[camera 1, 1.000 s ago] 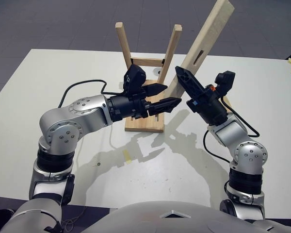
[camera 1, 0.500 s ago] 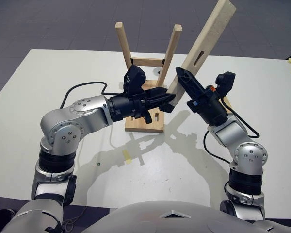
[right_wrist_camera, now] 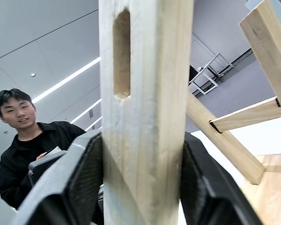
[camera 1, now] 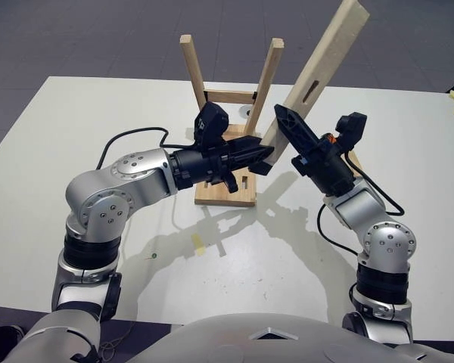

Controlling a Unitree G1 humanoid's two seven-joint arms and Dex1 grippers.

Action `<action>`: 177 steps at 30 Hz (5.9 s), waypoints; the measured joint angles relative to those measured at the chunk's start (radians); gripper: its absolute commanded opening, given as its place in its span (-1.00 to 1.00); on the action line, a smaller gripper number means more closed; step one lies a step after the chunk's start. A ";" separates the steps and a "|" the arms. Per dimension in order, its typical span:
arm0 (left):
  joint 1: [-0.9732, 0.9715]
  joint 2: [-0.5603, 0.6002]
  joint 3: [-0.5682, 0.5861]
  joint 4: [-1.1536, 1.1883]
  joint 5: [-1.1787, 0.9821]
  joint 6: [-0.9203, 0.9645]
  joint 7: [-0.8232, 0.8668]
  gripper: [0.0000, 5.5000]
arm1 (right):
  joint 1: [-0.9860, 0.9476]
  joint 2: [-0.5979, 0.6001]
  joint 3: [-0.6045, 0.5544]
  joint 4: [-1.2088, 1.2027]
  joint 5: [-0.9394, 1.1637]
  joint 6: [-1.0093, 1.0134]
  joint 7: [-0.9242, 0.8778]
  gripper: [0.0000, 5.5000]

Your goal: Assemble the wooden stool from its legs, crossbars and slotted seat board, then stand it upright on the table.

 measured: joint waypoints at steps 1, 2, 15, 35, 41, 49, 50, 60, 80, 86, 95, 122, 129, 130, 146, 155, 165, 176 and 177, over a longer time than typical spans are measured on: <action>0.000 -0.010 0.007 0.011 0.005 -0.001 0.001 -0.65 | -0.001 0.000 0.000 0.005 -0.004 -0.001 -0.005 0.12; -0.001 -0.018 0.019 0.028 0.005 -0.002 0.004 -0.65 | -0.001 0.000 -0.001 0.012 -0.009 -0.001 -0.007 0.14; -0.064 0.111 0.541 0.448 -0.083 0.012 0.126 -0.65 | 0.138 -0.042 -0.089 -0.022 -0.037 -0.018 -0.004 0.92; 0.165 0.299 0.312 0.884 0.184 0.146 -0.394 -0.48 | 0.216 -0.090 -0.166 -0.047 -0.042 -0.035 -0.016 0.96; 0.112 0.301 0.367 0.922 0.224 0.105 -0.393 -0.09 | 0.217 -0.097 -0.176 -0.048 -0.040 -0.035 -0.017 0.96; -0.064 0.375 0.453 0.966 0.310 -0.074 -0.347 0.41 | 0.235 -0.178 -0.255 -0.052 -0.150 -0.087 -0.036 0.96; -0.087 0.373 0.462 0.955 0.340 -0.129 -0.302 0.50 | 0.245 -0.204 -0.266 -0.048 -0.203 -0.101 -0.035 0.96; -0.029 0.122 0.355 0.581 0.584 -0.465 0.036 0.96 | 0.276 -0.495 -0.125 0.348 -0.938 -0.318 0.025 0.96; 0.024 0.028 0.306 0.534 0.615 -0.469 0.030 0.96 | 0.195 -0.413 -0.061 0.445 -1.060 -0.286 0.121 0.96; 0.031 0.028 0.299 0.532 0.625 -0.459 0.031 0.96 | 0.161 -0.306 -0.090 0.378 -1.002 -0.116 0.038 0.59; 0.043 0.027 0.289 0.523 0.645 -0.455 0.035 0.96 | 0.139 -0.239 -0.158 0.370 -0.995 -0.041 -0.089 0.08; -0.246 -0.082 0.522 0.388 0.022 -0.024 0.071 0.96 | 0.008 -0.227 -0.050 0.122 -1.298 -0.658 -0.162 -0.52; -0.192 -0.139 0.478 0.333 -0.312 0.190 0.095 0.96 | 0.007 -0.195 0.119 -0.005 -1.303 -0.759 -0.038 -0.52; -0.174 -0.159 0.453 0.326 -0.321 0.192 0.115 0.96 | 0.007 -0.187 0.136 -0.009 -1.297 -0.759 -0.025 -0.52; -0.095 -0.290 0.338 0.302 -0.377 0.084 0.286 0.81 | 0.127 -0.080 0.321 -0.014 -1.182 -0.724 0.119 -0.52; -0.096 -0.280 0.330 0.310 -0.377 0.050 0.291 0.26 | 0.150 -0.057 0.326 -0.017 -1.117 -0.657 0.146 -0.52; -0.096 -0.243 0.289 0.309 -0.325 0.036 0.271 -0.37 | 0.157 -0.051 0.340 -0.039 -1.055 -0.589 0.194 -0.52; -0.108 -0.182 0.284 0.306 -0.254 0.011 0.216 -0.82 | 0.156 -0.056 0.340 -0.041 -1.097 -0.594 0.192 -0.52; -0.108 -0.181 0.282 0.305 -0.251 0.011 0.215 -0.82 | 0.156 -0.056 0.340 -0.041 -1.103 -0.595 0.191 -0.52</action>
